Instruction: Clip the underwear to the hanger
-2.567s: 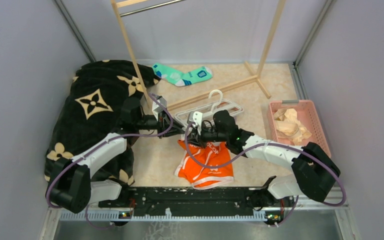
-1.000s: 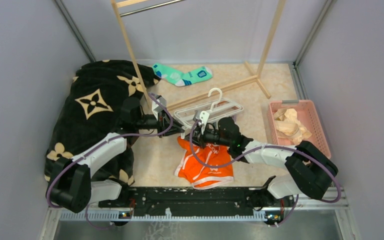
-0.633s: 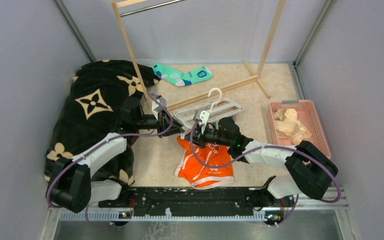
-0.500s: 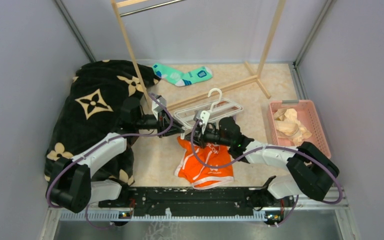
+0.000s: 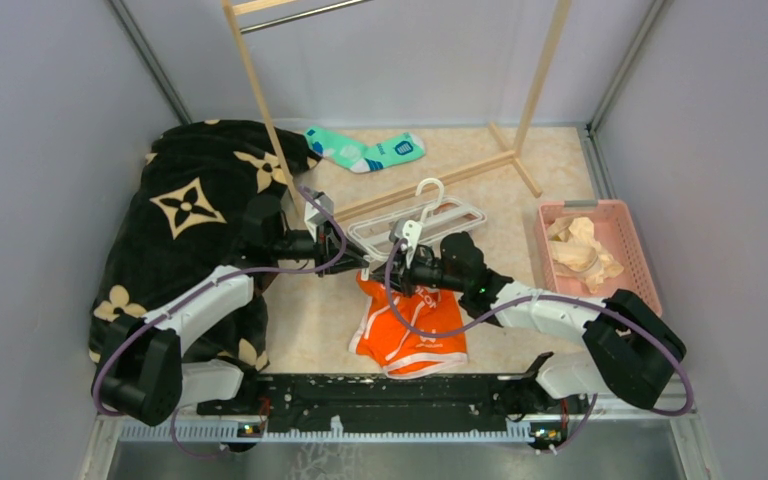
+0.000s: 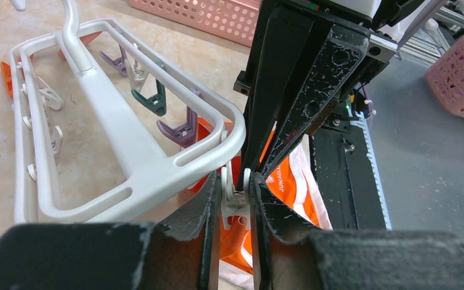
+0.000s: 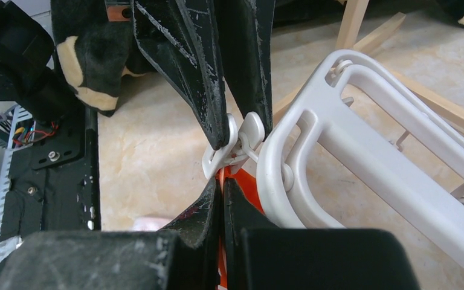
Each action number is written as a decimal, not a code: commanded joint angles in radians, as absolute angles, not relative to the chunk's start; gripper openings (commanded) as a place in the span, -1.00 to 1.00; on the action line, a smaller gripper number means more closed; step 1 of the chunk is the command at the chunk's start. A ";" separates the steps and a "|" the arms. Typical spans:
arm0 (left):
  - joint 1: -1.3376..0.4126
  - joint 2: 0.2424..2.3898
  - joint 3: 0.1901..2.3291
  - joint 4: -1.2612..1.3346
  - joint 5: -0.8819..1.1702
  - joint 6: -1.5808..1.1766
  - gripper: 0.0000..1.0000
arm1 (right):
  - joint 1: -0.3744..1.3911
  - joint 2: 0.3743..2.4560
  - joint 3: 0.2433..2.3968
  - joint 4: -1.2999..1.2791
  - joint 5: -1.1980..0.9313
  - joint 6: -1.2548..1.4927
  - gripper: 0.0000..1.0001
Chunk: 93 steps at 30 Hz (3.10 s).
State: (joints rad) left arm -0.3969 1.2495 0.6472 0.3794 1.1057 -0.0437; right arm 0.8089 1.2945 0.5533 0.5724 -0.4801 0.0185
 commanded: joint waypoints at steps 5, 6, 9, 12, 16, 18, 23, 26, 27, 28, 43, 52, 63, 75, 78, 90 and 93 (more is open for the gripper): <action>-0.398 1.237 0.660 0.384 1.132 -0.017 -1.00 | 0.808 1.278 0.622 0.613 -0.510 0.008 -1.00; -0.398 1.237 0.661 0.382 1.133 -0.017 -1.00 | 0.808 1.278 0.623 0.611 -0.506 0.007 -1.00; -0.398 1.236 0.661 0.378 1.134 -0.015 -1.00 | 0.807 1.281 0.637 0.599 -0.503 0.000 -1.00; -0.399 1.238 0.661 0.372 1.130 -0.013 -1.00 | 0.807 1.280 0.648 0.590 -0.503 -0.005 -1.00; -0.398 1.237 0.663 0.365 1.129 -0.007 -1.00 | 0.808 1.279 0.653 0.577 -0.504 -0.009 -1.00; -0.397 1.236 0.664 0.360 1.128 -0.003 -1.00 | 0.809 1.281 0.658 0.562 -0.508 -0.015 -1.00; -0.399 1.235 0.674 0.326 1.126 0.020 -0.95 | 0.808 1.281 0.667 0.537 -0.509 -0.028 -1.00; -0.400 1.229 0.674 0.319 1.117 0.023 -0.78 | 0.807 1.282 0.671 0.532 -0.506 -0.029 -1.00; -0.400 1.228 0.674 0.318 1.115 0.023 -0.69 | 0.808 1.282 0.672 0.534 -0.505 -0.029 -1.00; -0.400 1.225 0.674 0.316 1.114 0.023 -0.58 | 0.808 1.283 0.673 0.533 -0.504 -0.029 -1.00; -0.399 1.216 0.673 0.318 1.104 0.005 0.31 | 0.808 1.299 0.678 0.540 -0.499 -0.027 -1.00; -0.399 1.204 0.684 0.322 1.080 -0.024 0.99 | 0.808 1.316 0.680 0.534 -0.482 -0.034 -1.00; -0.397 1.022 0.665 0.219 0.742 -0.079 0.99 | 0.808 1.468 0.791 0.406 -0.412 -0.034 -0.46; -0.391 0.962 0.682 0.083 0.232 -0.302 0.99 | 0.805 1.283 0.777 0.197 -0.182 0.017 0.64; -0.393 1.017 0.709 0.036 0.234 -0.352 0.99 | 0.774 1.239 0.773 0.081 0.021 0.123 0.64; -0.652 1.173 0.827 -0.101 0.000 -0.361 0.99 | 0.338 1.318 0.890 -0.088 0.121 0.257 0.57; -0.664 1.196 0.836 -0.115 0.010 -0.368 0.99 | 0.248 1.433 1.005 -0.143 0.051 0.202 0.52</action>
